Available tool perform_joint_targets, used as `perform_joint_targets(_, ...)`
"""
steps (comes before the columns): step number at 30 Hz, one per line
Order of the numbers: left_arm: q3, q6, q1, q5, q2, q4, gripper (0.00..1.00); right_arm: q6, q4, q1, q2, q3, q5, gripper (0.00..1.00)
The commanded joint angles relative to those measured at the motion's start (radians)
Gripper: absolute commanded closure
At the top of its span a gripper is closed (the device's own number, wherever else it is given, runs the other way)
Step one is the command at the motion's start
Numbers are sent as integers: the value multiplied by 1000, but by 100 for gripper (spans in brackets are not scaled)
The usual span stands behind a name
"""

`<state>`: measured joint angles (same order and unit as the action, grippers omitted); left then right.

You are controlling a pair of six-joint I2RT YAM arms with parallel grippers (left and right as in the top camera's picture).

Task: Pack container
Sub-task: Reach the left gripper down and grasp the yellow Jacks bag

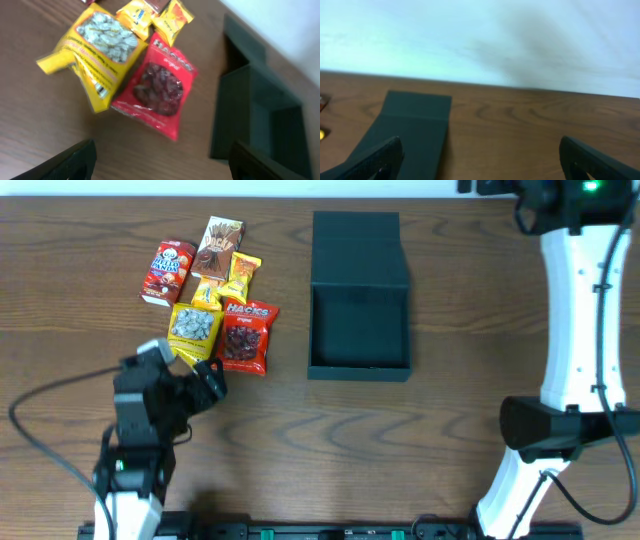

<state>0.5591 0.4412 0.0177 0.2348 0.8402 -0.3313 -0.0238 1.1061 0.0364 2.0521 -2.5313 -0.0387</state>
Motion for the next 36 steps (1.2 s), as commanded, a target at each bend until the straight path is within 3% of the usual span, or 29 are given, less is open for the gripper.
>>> perform_joint_targets(1,153,-163,1,-91,158,-69,14,-14,-8,-72,-16,-6,82,1)
perform_joint_targets(8,438,-348,2,-246,473,-213,10,-16,8,-164,-16,-6,159,1)
perform_joint_targets(12,510,-380,2,-291,607,-233,6,-16,8,-166,-16,-6,159,1)
perform_joint_targets(19,527,-428,2,-291,778,-181,4,-15,14,-166,-15,-6,159,1)
perform_joint_targets(36,527,-484,19,-298,926,-58,2,-15,84,-166,-15,-6,159,1)
